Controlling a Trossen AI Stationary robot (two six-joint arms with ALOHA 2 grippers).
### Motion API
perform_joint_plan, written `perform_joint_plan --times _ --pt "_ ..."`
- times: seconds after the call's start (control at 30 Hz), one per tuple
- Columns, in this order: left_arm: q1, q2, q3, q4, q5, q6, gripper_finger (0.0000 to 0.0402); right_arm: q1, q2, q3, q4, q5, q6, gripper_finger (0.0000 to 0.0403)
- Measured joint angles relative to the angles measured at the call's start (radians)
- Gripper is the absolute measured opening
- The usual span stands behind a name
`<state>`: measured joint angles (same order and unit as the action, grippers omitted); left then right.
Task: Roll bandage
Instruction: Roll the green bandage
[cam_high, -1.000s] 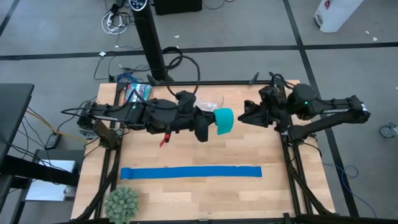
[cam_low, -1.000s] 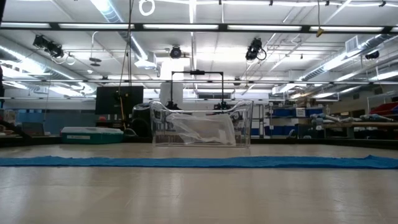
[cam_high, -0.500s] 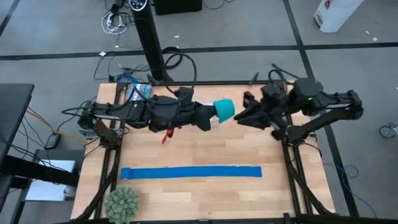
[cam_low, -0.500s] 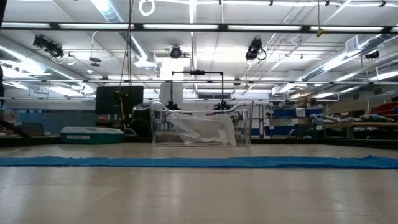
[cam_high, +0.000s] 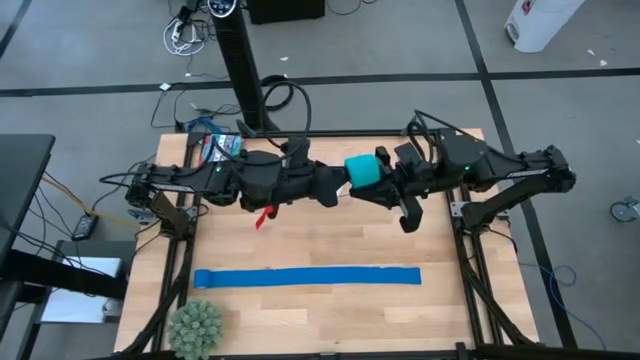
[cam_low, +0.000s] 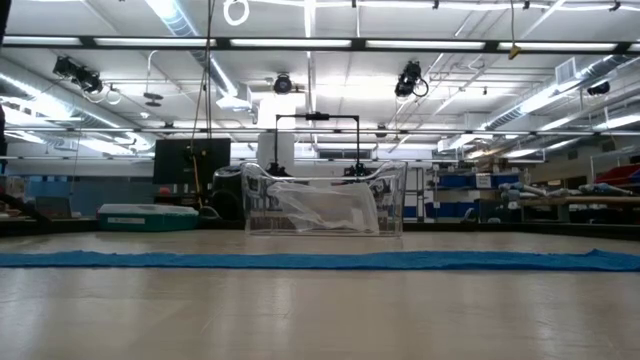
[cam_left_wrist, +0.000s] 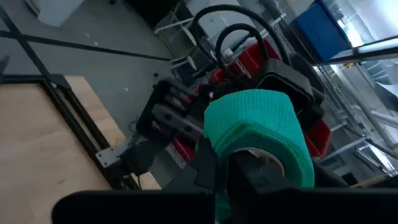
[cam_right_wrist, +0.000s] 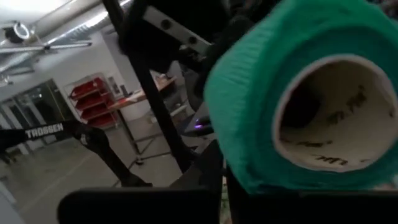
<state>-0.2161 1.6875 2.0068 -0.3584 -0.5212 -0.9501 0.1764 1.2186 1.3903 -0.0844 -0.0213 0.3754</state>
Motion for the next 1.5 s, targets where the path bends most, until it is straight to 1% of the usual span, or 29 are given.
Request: perform_joint_plan --times 0.17,0.3,0.4,0.5,0.73,0.83,1.0,1.1,1.2,1.33,1.43,1.5 --pt "-0.012 0.0 0.002 -0.02 0.002 0.003 0.0019 -0.017 -0.019 -0.002 -0.008 -0.009 -0.055 0.0002" --pt "-0.013 -0.001 0.002 -0.024 0.015 0.019 0.0019 -0.033 -0.03 -0.002 -0.034 -0.009 -0.095 0.0004" --pt "-0.014 -0.001 0.001 -0.037 0.019 0.023 0.0019 -0.048 -0.033 -0.002 -0.087 -0.006 -0.14 0.0001" --pt "-0.014 -0.001 0.001 -0.041 0.022 0.03 0.0019 -0.059 -0.028 -0.002 -0.098 -0.001 -0.144 0.0002" --pt "-0.014 -0.001 0.001 -0.03 0.052 0.032 0.0019 -0.081 -0.028 -0.001 -0.11 0.061 -0.176 0.0002" --pt "-0.018 0.001 -0.001 -0.04 0.082 0.033 0.0019 -0.087 -0.032 0.001 -0.151 0.081 -0.168 0.0001" --pt "-0.014 0.001 -0.002 -0.034 0.089 0.033 0.0019 -0.056 -0.078 0.001 -0.34 0.046 -0.137 0.0001" --pt "-0.015 0.0 -0.002 -0.038 0.108 0.033 0.0019 -0.042 -0.116 0.001 -0.382 0.044 -0.137 0.0001" --pt "-0.015 0.0 -0.002 -0.041 0.151 0.033 0.0019 -0.034 -0.152 0.001 -0.327 0.009 -0.148 0.0004" --pt "0.003 0.0 -0.002 -0.043 0.229 0.022 0.002 -0.024 -0.177 0.001 -0.235 -0.07 -0.143 0.0017" --pt "0.017 0.0 -0.002 -0.06 0.238 -0.016 0.002 -0.011 -0.173 0.001 -0.163 -0.159 -0.089 0.003" --pt "0.026 0.0 -0.002 -0.056 0.215 -0.027 0.002 0.005 -0.166 0.001 -0.132 -0.176 -0.071 0.0036"
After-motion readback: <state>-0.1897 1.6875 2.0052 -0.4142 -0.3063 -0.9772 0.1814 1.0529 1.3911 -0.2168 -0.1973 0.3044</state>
